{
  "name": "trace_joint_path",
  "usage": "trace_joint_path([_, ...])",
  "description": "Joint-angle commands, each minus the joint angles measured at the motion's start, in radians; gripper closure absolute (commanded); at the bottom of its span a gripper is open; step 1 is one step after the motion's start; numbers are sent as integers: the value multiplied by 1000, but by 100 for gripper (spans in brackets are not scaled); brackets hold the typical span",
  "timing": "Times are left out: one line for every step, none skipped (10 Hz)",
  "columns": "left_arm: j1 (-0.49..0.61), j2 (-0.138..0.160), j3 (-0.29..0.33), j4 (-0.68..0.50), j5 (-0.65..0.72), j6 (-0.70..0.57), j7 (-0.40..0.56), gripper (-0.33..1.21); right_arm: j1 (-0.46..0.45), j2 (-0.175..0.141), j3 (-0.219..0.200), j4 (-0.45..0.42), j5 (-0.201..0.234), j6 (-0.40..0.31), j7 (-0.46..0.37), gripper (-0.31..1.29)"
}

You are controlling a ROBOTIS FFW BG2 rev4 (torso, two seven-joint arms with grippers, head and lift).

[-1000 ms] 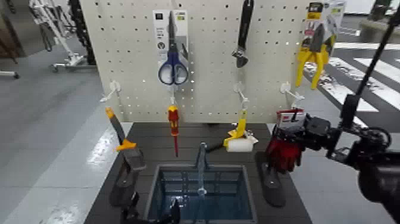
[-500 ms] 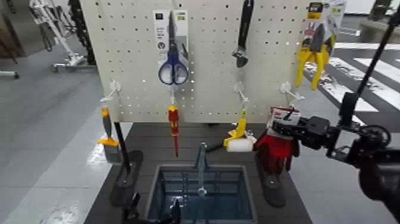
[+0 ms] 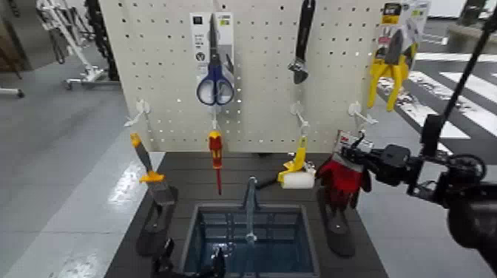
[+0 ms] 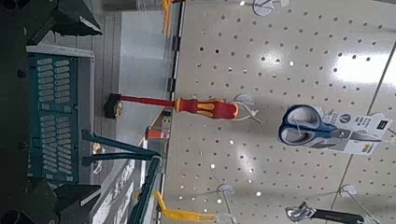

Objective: Put the red colored gloves into the crate.

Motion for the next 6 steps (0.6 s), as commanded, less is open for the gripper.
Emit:
trace_joint_path([-1,-95,0,0,0,2,0,11,-1,-2,-2,-2,2,0,0,126])
trace_joint_path([-1,-95,0,0,0,2,0,11,-1,-2,-2,-2,4,-1,0,126])
trace_joint_path([-3,-95,0,0,0,2,0,11,0,-2,-2,-3,7,0,0,126])
trace_joint_path([-1,-94,0,0,0,2,0,11,0,-2,-5,-6,10,-1,0,126])
trace_joint_path([-1,-94,1,0,0,2,0,11,0,0,-9,-14,13,-1,0,126])
trace_joint_path([-1,-92,3,-2,2,2,0,11,5,-2,-17,-37,16,3,2,126])
